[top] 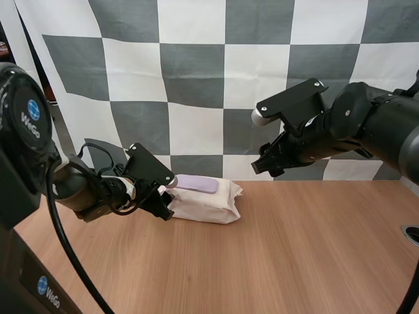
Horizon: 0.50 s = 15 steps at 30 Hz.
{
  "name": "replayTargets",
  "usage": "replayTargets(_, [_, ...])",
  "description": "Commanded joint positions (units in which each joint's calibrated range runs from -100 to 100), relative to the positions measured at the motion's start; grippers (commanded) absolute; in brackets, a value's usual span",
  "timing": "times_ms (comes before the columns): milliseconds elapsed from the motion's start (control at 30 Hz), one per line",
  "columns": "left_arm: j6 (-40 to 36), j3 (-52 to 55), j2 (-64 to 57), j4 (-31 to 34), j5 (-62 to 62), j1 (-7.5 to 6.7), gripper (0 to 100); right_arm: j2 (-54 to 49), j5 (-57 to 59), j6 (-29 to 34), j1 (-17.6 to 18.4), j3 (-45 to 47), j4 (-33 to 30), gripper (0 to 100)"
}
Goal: Open the wet wipes lid
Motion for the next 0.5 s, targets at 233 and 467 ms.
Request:
replayTargets(233, [-15.96,-5.77,8.73,23.16,0.70,-0.04,100,0.03,0.27,-0.51,0.00,-0.05,1.02,100])
replayTargets(467, [-15.38,-7.09,9.11,23.16,-9.55,-0.04,94,0.03,2.52,-1.23,0.09,-0.05,3.10,100])
